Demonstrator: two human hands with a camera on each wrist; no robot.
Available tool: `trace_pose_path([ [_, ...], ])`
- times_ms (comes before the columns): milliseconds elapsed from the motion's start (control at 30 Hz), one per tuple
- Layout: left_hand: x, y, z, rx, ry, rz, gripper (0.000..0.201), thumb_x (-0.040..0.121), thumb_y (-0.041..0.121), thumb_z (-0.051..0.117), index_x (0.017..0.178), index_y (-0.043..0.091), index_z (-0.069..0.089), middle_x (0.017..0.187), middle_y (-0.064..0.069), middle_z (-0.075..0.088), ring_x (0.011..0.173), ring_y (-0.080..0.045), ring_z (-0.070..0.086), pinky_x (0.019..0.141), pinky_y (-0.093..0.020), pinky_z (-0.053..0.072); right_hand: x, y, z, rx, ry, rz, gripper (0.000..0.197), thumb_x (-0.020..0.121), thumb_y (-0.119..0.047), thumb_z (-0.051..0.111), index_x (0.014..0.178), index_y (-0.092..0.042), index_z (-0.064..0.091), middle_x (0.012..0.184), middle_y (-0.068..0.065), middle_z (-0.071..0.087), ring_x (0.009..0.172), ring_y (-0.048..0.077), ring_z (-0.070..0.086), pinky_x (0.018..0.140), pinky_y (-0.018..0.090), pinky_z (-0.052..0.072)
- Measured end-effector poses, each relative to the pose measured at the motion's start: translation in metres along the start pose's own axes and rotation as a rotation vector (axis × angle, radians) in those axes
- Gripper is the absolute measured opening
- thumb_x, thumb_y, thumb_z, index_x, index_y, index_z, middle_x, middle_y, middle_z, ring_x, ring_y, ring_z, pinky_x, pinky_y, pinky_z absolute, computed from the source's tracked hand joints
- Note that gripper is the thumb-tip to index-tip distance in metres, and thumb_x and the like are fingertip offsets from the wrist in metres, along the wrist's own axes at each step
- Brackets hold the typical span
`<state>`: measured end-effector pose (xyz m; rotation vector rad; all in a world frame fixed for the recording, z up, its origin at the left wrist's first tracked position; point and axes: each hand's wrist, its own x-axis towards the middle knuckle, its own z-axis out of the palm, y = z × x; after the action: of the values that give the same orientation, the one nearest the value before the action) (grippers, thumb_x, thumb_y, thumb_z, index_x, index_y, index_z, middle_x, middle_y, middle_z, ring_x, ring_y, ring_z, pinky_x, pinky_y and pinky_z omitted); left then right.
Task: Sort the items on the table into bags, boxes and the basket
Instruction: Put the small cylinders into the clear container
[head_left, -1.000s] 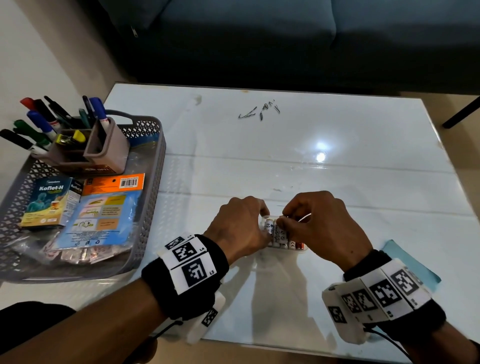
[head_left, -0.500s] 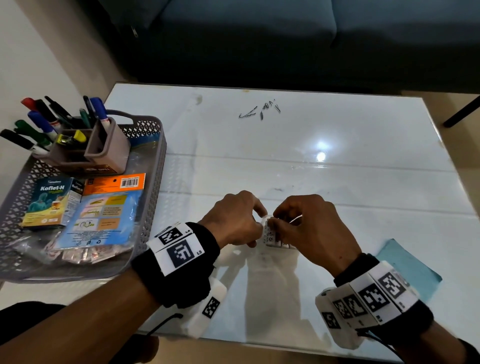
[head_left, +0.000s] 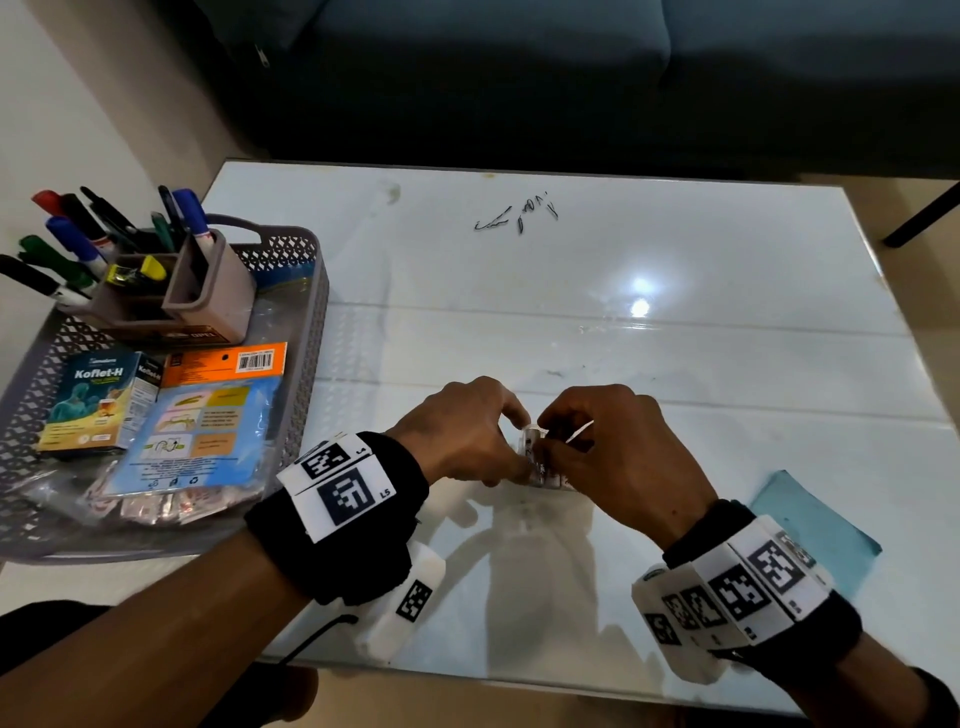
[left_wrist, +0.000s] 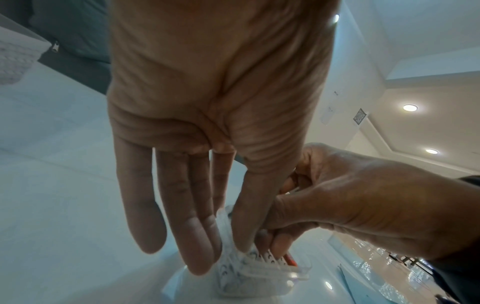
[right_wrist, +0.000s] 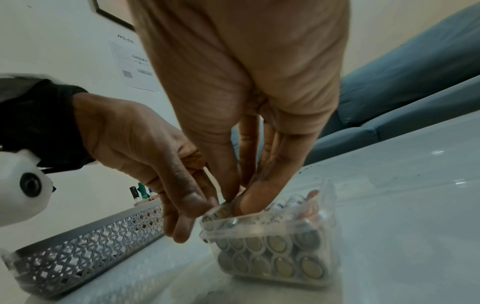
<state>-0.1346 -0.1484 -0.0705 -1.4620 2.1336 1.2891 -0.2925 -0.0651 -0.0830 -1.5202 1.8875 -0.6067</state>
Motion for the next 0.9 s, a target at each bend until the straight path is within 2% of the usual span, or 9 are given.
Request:
trace_pose_path([
  [67, 0.000, 0.001, 0.000, -0.008, 0.033, -0.004, 0.053, 0.079, 0.043, 0.083, 0.126, 0.035, 0.060, 0.084, 0.004, 0.078, 0.068, -0.002, 0.072, 0.048, -0.013, 0.042, 0.005, 0.003, -0.012, 0.004, 0.037, 0.015, 0.012, 0.085, -0.029, 0.080, 0.094, -0.024, 0.075, 0.080, -0.013, 0.072, 0.066, -0.002, 0.068, 0.058, 0.008, 0.050],
  [200, -0.001, 0.000, -0.001, -0.038, 0.067, -0.011, 0.059, 0.075, 0.051, 0.085, 0.126, 0.035, 0.060, 0.088, 0.006, 0.074, 0.061, 0.000, 0.069, 0.039, -0.007, 0.037, 0.014, 0.026, -0.051, 0.000, 0.192, 0.101, 0.011, 0.083, -0.032, 0.081, 0.087, -0.025, 0.075, 0.078, -0.010, 0.075, 0.068, 0.007, 0.073, 0.074, 0.036, 0.062],
  [267, -0.002, 0.000, -0.002, -0.031, 0.071, -0.013, 0.058, 0.075, 0.053, 0.084, 0.125, 0.036, 0.061, 0.084, 0.009, 0.075, 0.060, 0.001, 0.069, 0.039, -0.007, 0.037, 0.012, 0.039, -0.065, -0.056, 0.217, 0.157, 0.009, 0.084, -0.031, 0.080, 0.086, -0.025, 0.073, 0.078, -0.010, 0.074, 0.073, 0.011, 0.073, 0.078, 0.042, 0.062],
  [333, -0.003, 0.000, -0.001, -0.002, 0.086, -0.012, 0.054, 0.076, 0.055, 0.082, 0.123, 0.037, 0.062, 0.083, 0.010, 0.076, 0.064, -0.001, 0.071, 0.045, -0.011, 0.041, 0.009, 0.047, -0.072, -0.102, 0.218, 0.202, 0.007, 0.084, -0.031, 0.078, 0.084, -0.026, 0.072, 0.078, -0.009, 0.074, 0.076, 0.015, 0.072, 0.080, 0.043, 0.061],
  [467, -0.005, 0.000, 0.001, 0.116, 0.199, 0.018, 0.061, 0.073, 0.062, 0.081, 0.126, 0.040, 0.061, 0.093, 0.014, 0.073, 0.088, -0.007, 0.068, 0.072, -0.027, 0.050, 0.004, 0.053, -0.078, -0.110, 0.190, 0.253, 0.006, 0.085, -0.031, 0.076, 0.085, -0.027, 0.071, 0.081, -0.007, 0.074, 0.078, 0.019, 0.072, 0.081, 0.044, 0.060],
  [600, -0.014, 0.007, 0.008, 0.369, 0.156, 0.139, 0.084, 0.068, 0.066, 0.083, 0.141, 0.042, 0.049, 0.127, 0.013, 0.062, 0.117, -0.013, 0.058, 0.093, -0.033, 0.048, -0.004, 0.056, -0.088, -0.156, 0.111, 0.289, 0.016, 0.086, -0.030, 0.078, 0.099, -0.023, 0.073, 0.083, -0.007, 0.072, 0.075, 0.014, 0.071, 0.082, 0.038, 0.059],
  [700, -0.019, 0.014, 0.016, 0.583, 0.164, 0.156, 0.081, 0.078, 0.060, 0.078, 0.148, 0.040, 0.042, 0.139, 0.012, 0.057, 0.128, -0.018, 0.051, 0.095, -0.034, 0.043, -0.013, 0.064, -0.104, -0.220, 0.128, 0.312, 0.020, 0.085, -0.032, 0.078, 0.102, -0.024, 0.072, 0.087, -0.005, 0.072, 0.086, 0.018, 0.069, 0.086, 0.040, 0.058],
  [800, -0.024, 0.020, 0.020, 0.668, 0.187, 0.162, 0.067, 0.086, 0.056, 0.072, 0.145, 0.037, 0.047, 0.134, 0.006, 0.063, 0.123, -0.024, 0.057, 0.093, -0.037, 0.049, -0.027, 0.083, -0.125, -0.274, 0.146, 0.394, 0.023, 0.082, -0.034, 0.080, 0.101, -0.027, 0.069, 0.090, -0.005, 0.072, 0.090, 0.022, 0.070, 0.090, 0.043, 0.057],
  [900, -0.029, 0.024, 0.024, 0.747, 0.200, 0.158, 0.060, 0.091, 0.053, 0.067, 0.143, 0.032, 0.046, 0.134, 0.003, 0.062, 0.123, -0.026, 0.057, 0.093, -0.039, 0.050, -0.044, 0.106, -0.141, -0.344, 0.110, 0.497, 0.030, 0.076, -0.034, 0.084, 0.100, -0.025, 0.068, 0.097, 0.002, 0.073, 0.092, 0.025, 0.070, 0.090, 0.043, 0.057],
])
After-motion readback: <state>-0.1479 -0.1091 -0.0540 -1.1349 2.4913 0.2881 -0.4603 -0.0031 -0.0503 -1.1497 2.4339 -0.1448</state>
